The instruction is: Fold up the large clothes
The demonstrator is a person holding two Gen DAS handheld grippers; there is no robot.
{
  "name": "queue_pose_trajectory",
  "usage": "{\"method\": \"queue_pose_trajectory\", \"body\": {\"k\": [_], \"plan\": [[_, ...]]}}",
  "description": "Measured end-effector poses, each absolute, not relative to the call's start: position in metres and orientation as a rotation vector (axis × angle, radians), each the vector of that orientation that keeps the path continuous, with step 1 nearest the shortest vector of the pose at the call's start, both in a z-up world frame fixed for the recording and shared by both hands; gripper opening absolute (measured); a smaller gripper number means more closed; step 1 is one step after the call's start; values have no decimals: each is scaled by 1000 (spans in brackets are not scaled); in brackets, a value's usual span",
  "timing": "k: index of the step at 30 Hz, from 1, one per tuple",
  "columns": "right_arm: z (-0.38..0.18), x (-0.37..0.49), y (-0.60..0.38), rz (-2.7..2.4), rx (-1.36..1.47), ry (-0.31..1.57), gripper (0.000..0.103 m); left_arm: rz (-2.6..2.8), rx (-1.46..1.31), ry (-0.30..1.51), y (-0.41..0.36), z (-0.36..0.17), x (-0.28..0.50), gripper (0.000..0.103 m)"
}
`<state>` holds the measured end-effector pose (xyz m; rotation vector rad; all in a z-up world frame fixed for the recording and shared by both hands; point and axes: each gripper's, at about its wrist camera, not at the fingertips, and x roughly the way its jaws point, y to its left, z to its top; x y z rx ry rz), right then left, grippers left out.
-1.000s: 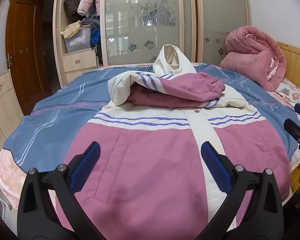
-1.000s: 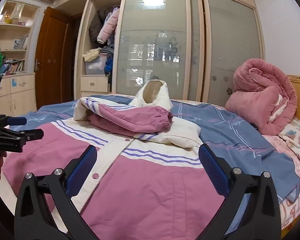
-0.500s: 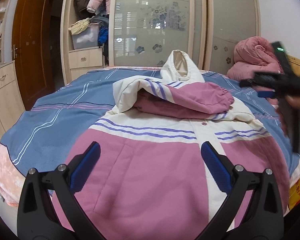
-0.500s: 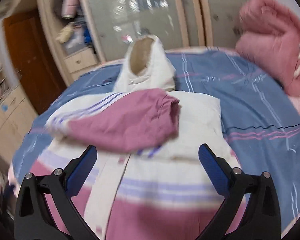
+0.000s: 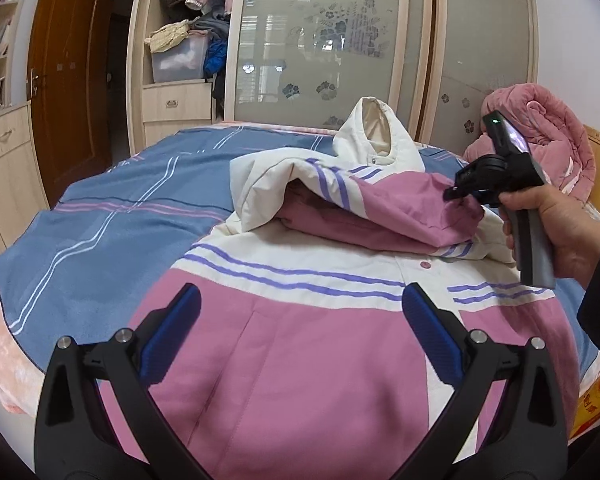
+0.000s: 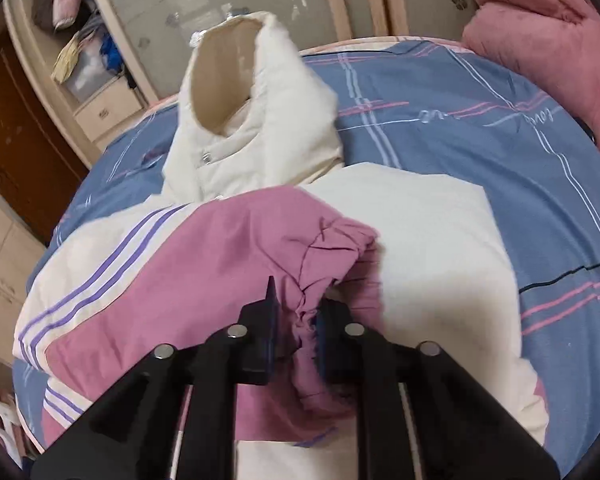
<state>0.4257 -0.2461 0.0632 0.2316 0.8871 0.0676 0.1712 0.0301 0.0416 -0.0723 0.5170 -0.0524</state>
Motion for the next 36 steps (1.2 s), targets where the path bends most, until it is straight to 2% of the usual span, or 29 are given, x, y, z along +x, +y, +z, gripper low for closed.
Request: {"method": "queue_pose_trajectory", "body": {"k": [9,13,16,17,18,20,25,31,36], "plan": [[139,401,-308,-31,277,673,11,-59,-62,524,27,41,170,101],[120,392,-342,-69,304,741,12,-66,-65,529,26,40,170,101],[75,395,-350,-65,311,862,19,-74,-59,535,24,39,173,101],[61,391,-352,-88,312,864,35,-76,-54,536,22,38,172,101],[55,388,-353,-86,321,852,71,-78,-49,537,21,38,172,101],[48,374,-357,-102,364,789,100,-83,-32,537,17,38,171,101],[56,311,-371,-105,472,655,100,-84,-13,544,14,36,172,101],[102,165,-324,-32,148,347,102,-90,-36,557,19,35,168,101],[96,62,-289,-34,-68,229,102,-98,10,547,13,36,154,101]]}}
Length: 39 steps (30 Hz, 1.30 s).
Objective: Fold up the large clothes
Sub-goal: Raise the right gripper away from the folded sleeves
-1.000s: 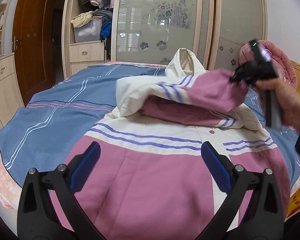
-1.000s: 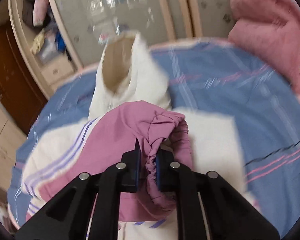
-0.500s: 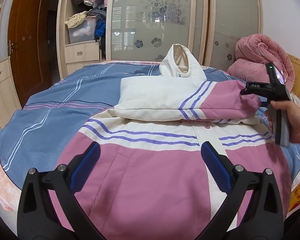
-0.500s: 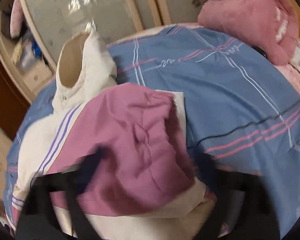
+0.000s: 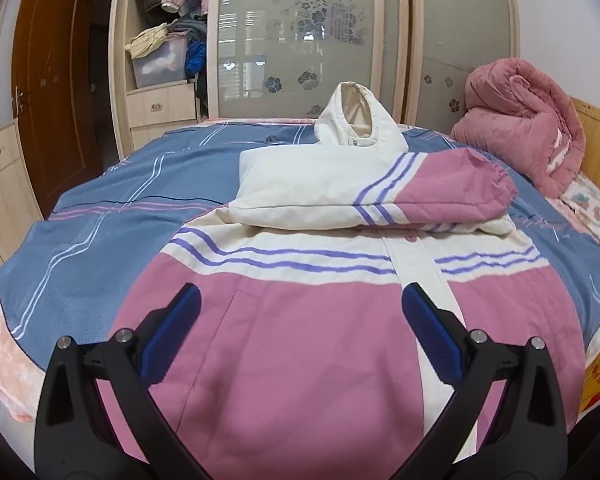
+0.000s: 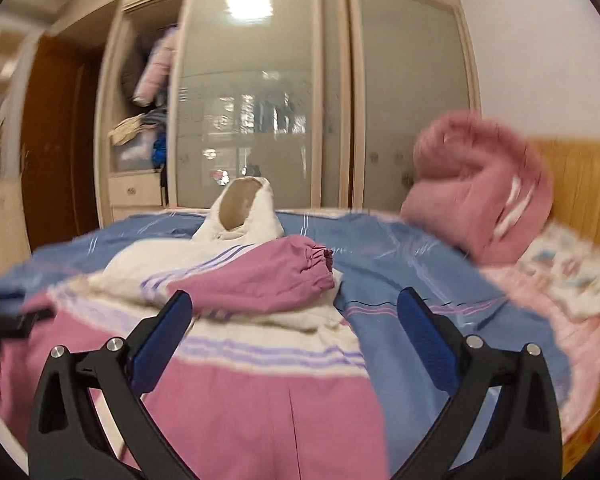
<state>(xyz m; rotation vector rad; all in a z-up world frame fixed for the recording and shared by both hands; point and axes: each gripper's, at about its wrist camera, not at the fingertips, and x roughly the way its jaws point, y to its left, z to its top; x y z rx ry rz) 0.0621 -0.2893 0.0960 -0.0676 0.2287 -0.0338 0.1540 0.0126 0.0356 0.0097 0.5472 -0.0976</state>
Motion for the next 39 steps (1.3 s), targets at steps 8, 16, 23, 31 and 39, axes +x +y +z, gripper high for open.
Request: {"method": "queue_pose_trajectory", "body": {"k": [8,16,23,31,39], "plan": [[66,37,-288,-86,9,267,102,-127,61,475,9,46,106,101],[65,36,-294,-69,44,290,102,-109,91,477,6,38,104,101],[64,35,-297,-72,50,300,102,-119,90,487,0,37,107,101],[69,51,-295,-65,70,351,102,-158,62,486,-6,48,125,101],[135,162,-264,-4,-30,485,102,-185,59,374,-10,109,187,101]]}}
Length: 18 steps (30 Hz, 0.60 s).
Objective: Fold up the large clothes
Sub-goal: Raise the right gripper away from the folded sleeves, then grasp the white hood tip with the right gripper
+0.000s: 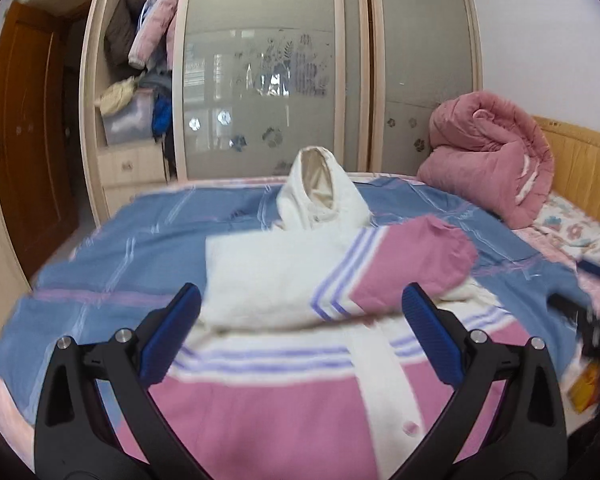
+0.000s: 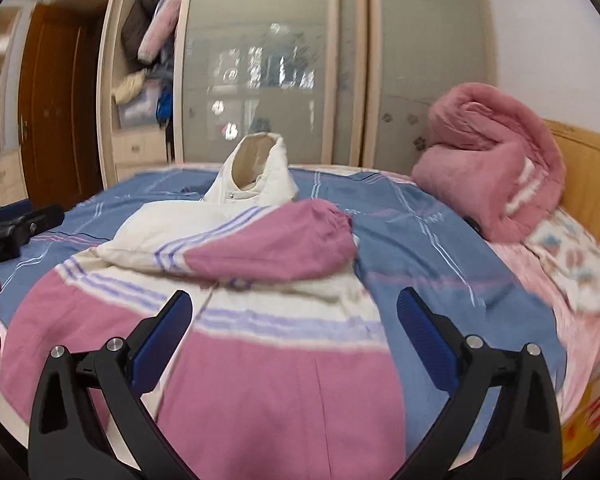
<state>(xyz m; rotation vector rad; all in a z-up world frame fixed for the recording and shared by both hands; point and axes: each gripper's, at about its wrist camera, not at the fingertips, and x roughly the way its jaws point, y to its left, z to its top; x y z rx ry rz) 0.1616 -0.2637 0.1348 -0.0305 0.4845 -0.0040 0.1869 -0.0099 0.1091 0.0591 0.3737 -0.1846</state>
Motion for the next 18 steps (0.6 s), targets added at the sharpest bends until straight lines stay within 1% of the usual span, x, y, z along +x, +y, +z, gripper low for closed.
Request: {"method": "queue_pose_trajectory", "body": {"k": [3,4,6,8,11,14,18], "plan": [[158,239,-256,39,34,546,102,-151,45,390,4,82,196,101],[164,276,-251,40,43,577,102,-128,41,449,11,65,202,101],[170,347,-238,22,42,628,102,-105,6,528,18,56,213,101],[169,412,-221,-15,7,656,102,-135,-83,525,26,58,218,101],[157,506,-195,-103,-122,694,102,-120,-64,496,28,59,219,101],[132,594,-179,-204,-225,741,102,-105,-21,474,28,61,222,101],[108,665,-178,-301,-240,749,101,-79,-22,481,38,59,232,101]]}}
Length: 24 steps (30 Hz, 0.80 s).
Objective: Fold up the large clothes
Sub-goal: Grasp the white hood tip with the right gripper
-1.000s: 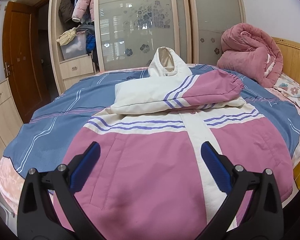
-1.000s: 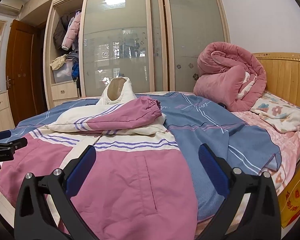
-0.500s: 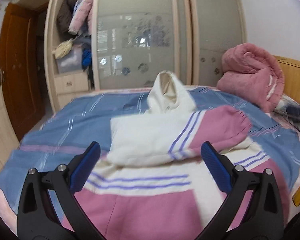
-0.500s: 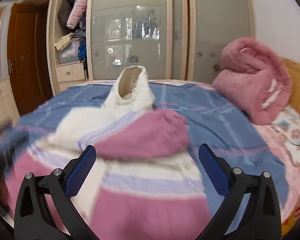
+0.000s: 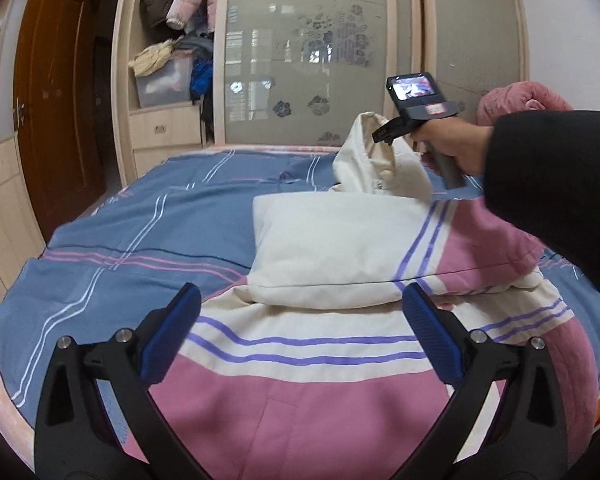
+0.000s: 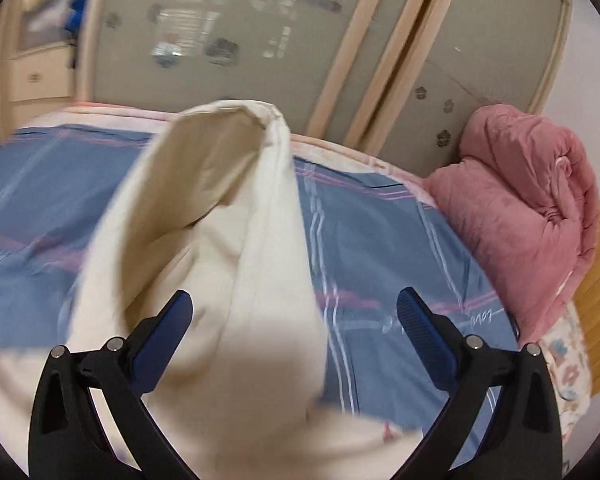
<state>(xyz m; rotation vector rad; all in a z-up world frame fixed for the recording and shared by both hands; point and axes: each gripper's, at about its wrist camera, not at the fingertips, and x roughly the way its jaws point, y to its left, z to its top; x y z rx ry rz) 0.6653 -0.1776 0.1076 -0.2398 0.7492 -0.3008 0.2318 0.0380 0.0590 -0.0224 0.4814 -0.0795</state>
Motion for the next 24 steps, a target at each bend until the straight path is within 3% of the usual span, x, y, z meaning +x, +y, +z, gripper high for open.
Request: {"method": "queue_pose_trajectory", "body": {"k": [2,4,5,6,16,24], "plan": [[97,693,-180,-324,-220,757,97,-96,-43,496,41,57,235,101],[87,707,-185,-341,-202,806,63,-94,-13,488,37,55,237,101],[84,710,-193,-341,-165,845,15,-90,8,491,35,52,240,101],[84,710,-201,-350,-118,861,9,-90,19,499,33,50,242,101],[148,539,-257,-118,78,569,6,-134,8,485,18,43,241,101],[143,429,-286,-2,194,509,6,-156,45,367,7,79,277,101]]}}
